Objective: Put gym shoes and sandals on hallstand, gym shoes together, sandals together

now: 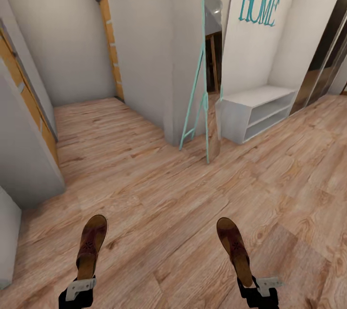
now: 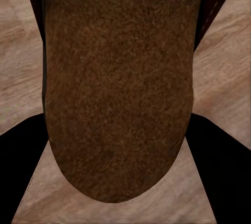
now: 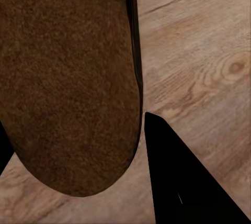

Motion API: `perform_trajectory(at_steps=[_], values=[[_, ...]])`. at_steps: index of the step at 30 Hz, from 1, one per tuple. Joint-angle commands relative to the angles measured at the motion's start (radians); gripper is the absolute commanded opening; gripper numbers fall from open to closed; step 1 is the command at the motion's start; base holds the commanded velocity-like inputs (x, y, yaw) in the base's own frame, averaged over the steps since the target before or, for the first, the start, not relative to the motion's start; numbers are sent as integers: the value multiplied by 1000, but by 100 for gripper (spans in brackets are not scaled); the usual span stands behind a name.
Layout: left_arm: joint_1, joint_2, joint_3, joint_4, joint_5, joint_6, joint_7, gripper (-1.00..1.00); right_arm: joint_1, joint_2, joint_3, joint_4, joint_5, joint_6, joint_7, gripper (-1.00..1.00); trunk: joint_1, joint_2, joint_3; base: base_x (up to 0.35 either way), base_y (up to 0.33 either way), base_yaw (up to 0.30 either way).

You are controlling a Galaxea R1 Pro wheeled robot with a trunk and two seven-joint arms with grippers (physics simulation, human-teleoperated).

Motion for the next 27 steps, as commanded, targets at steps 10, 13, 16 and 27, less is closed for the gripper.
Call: perform_trajectory(at_steps=[10,13,16,27], values=[[-1,0,4,1,9,-1,-10,-100,0,0,-9,-3,3,-3,9,-100,0,0,5,-20,-7,279],[-1,0,4,1,9,-1,-10,-100,0,0,-9,-3,3,-3,8,-100,0,0,7,-2,-1,279],[-1,0,4,1,9,-1,-10,-100,0,0,-9,-3,3,-3,8,-100,0,0,8,-1,0,279],[-1,0,4,1,9,-1,-10,-100,0,0,-8,-2,2,-2,-111,-100,0,0,15,0,0,277]])
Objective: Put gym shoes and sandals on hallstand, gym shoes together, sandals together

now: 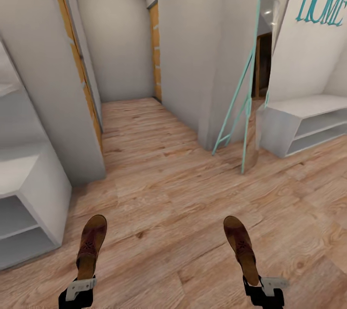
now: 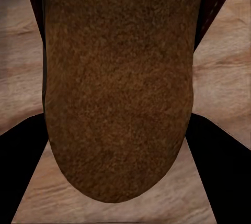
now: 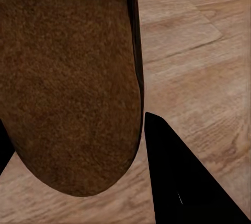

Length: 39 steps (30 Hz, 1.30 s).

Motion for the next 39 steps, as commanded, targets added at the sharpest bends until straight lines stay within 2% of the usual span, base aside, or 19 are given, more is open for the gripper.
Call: perform_trajectory(at_steps=[1,8,14,21,27,34,39], values=[[-1,0,4,1,9,-1,-10,-100,0,0,-7,1,6,-2,2,-100,0,0,0,0,0,269],[-1,0,4,1,9,-1,-10,-100,0,0,-7,3,6,0,1,-100,0,0,4,-22,0,268],[-1,0,4,1,10,-1,-10,-100,0,0,-7,3,6,0,1,-100,0,0,8,-208,71,268],[-1,0,5,1,10,0,-10,-100,0,1,-7,3,6,-1,1,-100,0,0,12,-248,198,268],[-1,0,5,1,11,0,-10,-100,0,0,-7,3,6,-2,0,-100,0,0,15,-61,282,268],[-1,0,4,1,43,-1,-10,-100,0,0,-7,3,6,-2,0,-100,0,0,19,-4,287,268],[-1,0,4,1,49,-1,-10,-100,0,0,-7,3,6,-1,-1,-100,0,0,21,0,168,267]])
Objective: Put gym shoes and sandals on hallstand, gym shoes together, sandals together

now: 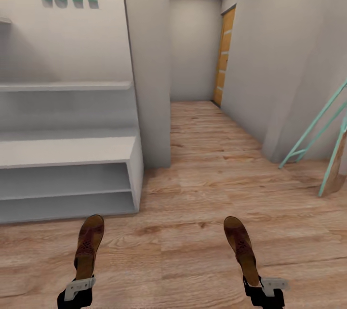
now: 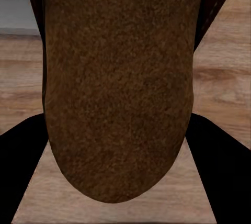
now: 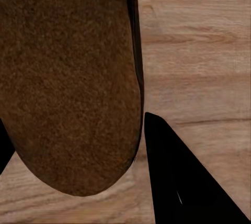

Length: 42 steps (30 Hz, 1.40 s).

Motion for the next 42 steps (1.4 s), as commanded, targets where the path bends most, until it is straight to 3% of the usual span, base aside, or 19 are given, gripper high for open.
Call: perform_trajectory(at_steps=[1,13,42], values=[[-1,0,3,1,11,-1,-10,-100,-1,0,-9,1,6,-3,3,-100,0,0,0,0,61,265],[-1,1,2,1,11,-1,-11,-100,-1,0,-9,1,5,-2,2,-100,0,0,5,0,60,188],[-1,1,2,1,12,-1,-11,-100,-1,0,-9,1,4,-1,0,-100,0,0,6,0,298,3]])
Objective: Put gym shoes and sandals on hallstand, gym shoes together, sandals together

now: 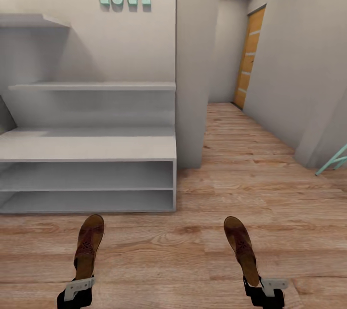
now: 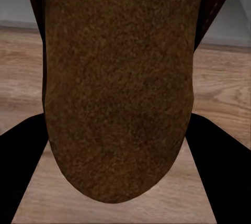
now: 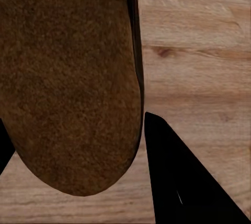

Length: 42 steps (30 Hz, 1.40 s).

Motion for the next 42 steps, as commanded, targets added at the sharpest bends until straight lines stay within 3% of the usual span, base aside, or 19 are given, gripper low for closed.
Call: perform_trajectory(at_steps=[1,42], values=[[-1,0,3,1,11,-1,-10,-100,-1,0,-9,1,6,-3,2,-100,0,0,-1,0,306,0],[-1,0,3,1,11,-1,-10,-100,-1,-2,-9,1,9,-3,4,-100,0,0,-1,-27,306,0]])
